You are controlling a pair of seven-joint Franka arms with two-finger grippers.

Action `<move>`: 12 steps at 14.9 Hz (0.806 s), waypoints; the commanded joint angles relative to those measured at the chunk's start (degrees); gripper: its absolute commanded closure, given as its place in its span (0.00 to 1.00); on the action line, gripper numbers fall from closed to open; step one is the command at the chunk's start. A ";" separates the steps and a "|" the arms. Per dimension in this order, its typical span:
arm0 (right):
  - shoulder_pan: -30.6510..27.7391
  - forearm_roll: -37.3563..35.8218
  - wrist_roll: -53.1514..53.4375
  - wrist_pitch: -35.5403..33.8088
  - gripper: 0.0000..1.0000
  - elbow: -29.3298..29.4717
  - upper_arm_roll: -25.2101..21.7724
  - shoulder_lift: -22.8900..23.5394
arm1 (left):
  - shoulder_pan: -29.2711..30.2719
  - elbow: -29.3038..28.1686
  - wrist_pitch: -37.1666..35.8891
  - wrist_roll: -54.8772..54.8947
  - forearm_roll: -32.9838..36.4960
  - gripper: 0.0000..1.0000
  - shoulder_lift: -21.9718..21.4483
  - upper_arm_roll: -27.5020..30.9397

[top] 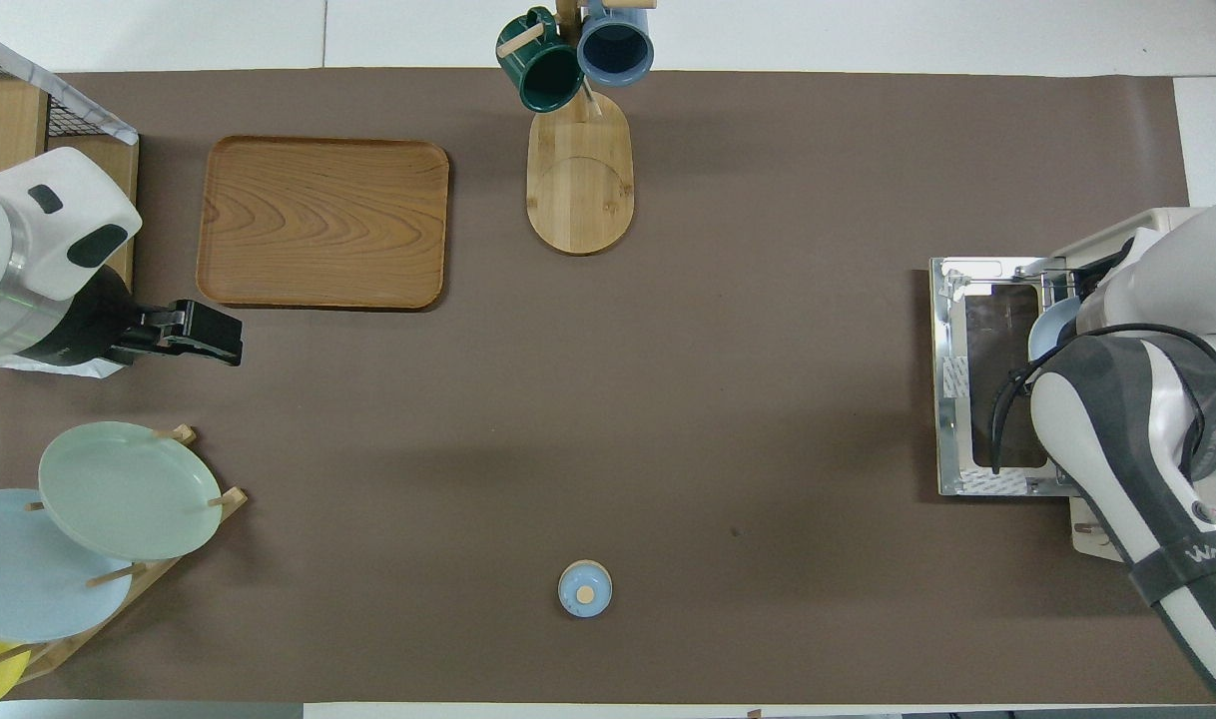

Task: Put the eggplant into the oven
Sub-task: 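Carry the plate with the eggplant into the open oven with the right gripper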

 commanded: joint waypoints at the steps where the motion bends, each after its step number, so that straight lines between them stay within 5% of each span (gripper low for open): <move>1: -1.65 -0.75 -0.66 3.23 1.00 -3.88 0.80 -2.22 | 0.58 -0.42 -1.06 1.08 -0.75 0.00 -0.91 0.02; 2: -1.57 -0.66 -0.57 3.41 0.99 -3.89 0.80 -2.22 | 0.58 -0.42 -0.97 1.17 -0.75 0.00 -0.91 0.02; 4: -1.65 -0.57 -0.66 3.41 0.76 -3.89 0.80 -2.22 | 0.67 -0.34 -0.97 1.87 -0.58 0.00 -0.83 0.02; 6: -1.65 -0.49 -1.09 3.41 0.67 -3.54 0.89 -2.04 | 0.75 -0.33 -1.14 2.40 -0.49 0.00 -0.91 0.02; 12: 0.62 1.44 -0.66 -0.89 0.67 3.75 2.73 -0.29 | 1.55 -0.33 -1.06 2.14 -0.58 0.00 -0.91 -0.07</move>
